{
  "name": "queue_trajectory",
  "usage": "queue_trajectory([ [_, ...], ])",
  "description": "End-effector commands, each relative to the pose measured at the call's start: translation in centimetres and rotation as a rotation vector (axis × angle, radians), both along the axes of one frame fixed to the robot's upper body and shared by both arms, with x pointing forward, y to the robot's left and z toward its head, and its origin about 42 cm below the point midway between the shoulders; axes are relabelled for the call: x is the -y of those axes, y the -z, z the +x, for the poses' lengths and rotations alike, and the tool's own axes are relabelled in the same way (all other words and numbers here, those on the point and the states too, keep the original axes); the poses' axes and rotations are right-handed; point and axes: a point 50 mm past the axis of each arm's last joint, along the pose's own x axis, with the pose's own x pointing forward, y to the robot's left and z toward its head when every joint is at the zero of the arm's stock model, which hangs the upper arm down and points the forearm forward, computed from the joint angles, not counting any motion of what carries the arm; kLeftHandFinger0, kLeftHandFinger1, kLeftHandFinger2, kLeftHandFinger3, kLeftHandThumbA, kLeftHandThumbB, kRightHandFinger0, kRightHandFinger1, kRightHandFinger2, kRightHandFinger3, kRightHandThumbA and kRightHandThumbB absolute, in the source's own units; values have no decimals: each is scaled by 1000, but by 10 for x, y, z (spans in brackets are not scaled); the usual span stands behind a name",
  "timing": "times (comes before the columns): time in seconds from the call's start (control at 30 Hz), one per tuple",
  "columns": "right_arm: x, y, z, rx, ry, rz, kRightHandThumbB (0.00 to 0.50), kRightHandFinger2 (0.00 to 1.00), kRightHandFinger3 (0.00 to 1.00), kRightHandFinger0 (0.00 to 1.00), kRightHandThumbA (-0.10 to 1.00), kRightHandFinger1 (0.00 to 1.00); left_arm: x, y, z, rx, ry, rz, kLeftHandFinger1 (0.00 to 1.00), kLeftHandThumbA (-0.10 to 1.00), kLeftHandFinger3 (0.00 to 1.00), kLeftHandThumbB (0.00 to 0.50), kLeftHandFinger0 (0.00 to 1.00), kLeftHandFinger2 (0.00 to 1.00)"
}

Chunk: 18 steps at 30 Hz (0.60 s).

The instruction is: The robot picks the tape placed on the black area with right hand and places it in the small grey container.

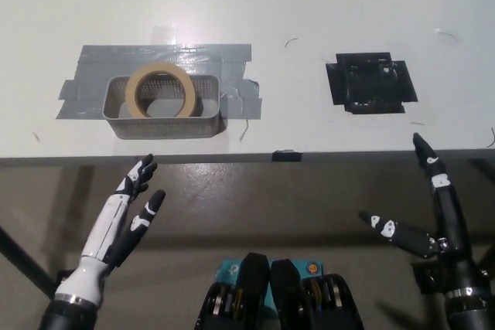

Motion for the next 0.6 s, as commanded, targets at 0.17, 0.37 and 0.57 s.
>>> queue_trajectory([
  [0.17, -9, 0, 2, 54, -110, 77, 158, 1000, 1000, 1000, 978, 1000, -9, -4, -10, 34, -22, -44, 1000, 927, 1000, 131, 1000, 1000],
  [0.37, -12, 6, -3, 43, -121, 83, 162, 1000, 1000, 1000, 943, 1000, -11, -1, -17, 6, -32, -40, 1000, 915, 1000, 132, 1000, 1000],
  [0.57, -15, 10, -6, 30, -110, 81, 176, 1000, 1000, 1000, 887, 1000, -14, 2, -21, 4, -32, -29, 1000, 902, 1000, 117, 1000, 1000],
])
